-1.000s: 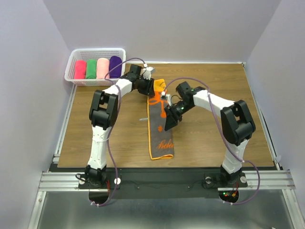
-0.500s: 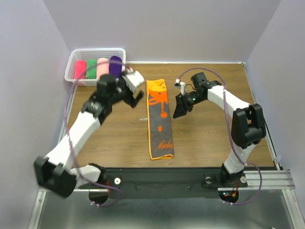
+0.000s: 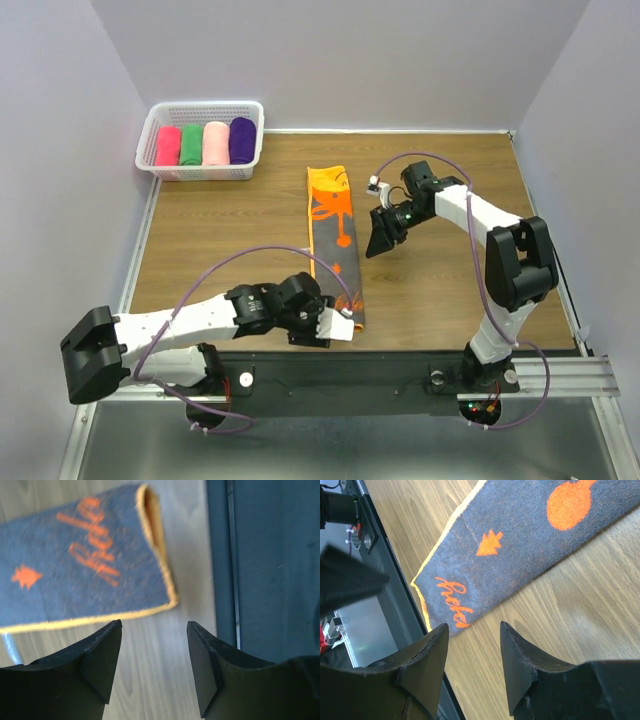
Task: Roll the towels
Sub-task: Fold the towel
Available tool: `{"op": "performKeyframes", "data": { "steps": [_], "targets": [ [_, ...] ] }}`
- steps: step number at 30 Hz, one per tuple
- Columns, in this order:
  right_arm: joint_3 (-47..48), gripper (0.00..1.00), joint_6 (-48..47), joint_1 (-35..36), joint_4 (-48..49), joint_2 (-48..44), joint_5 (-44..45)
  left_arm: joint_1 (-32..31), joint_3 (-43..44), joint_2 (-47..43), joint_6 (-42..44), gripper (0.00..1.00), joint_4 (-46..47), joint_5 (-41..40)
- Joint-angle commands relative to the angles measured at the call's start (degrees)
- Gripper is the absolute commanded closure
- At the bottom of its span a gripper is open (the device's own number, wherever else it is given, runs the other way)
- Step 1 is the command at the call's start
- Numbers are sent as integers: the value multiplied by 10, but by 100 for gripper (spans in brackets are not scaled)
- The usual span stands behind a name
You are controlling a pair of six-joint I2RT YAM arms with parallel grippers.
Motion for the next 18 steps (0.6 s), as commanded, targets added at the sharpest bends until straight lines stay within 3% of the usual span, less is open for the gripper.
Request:
{"op": "performKeyframes", "data": {
  "steps": [1, 5, 14, 18],
  "targets": [
    [22, 49, 2, 3, 8, 15, -5, -35, 11, 26, -8, 34, 44, -16],
    [25, 50, 4, 3, 8, 24, -19, -48, 18, 104, -6, 43, 78, -37],
    [-45, 55, -2, 23, 7, 14, -71, -61, 10, 157, -14, 47, 145, -28],
    [-62, 55, -9, 23, 7, 11, -71, -63, 3, 192, -14, 63, 154, -42]
  ]
}}
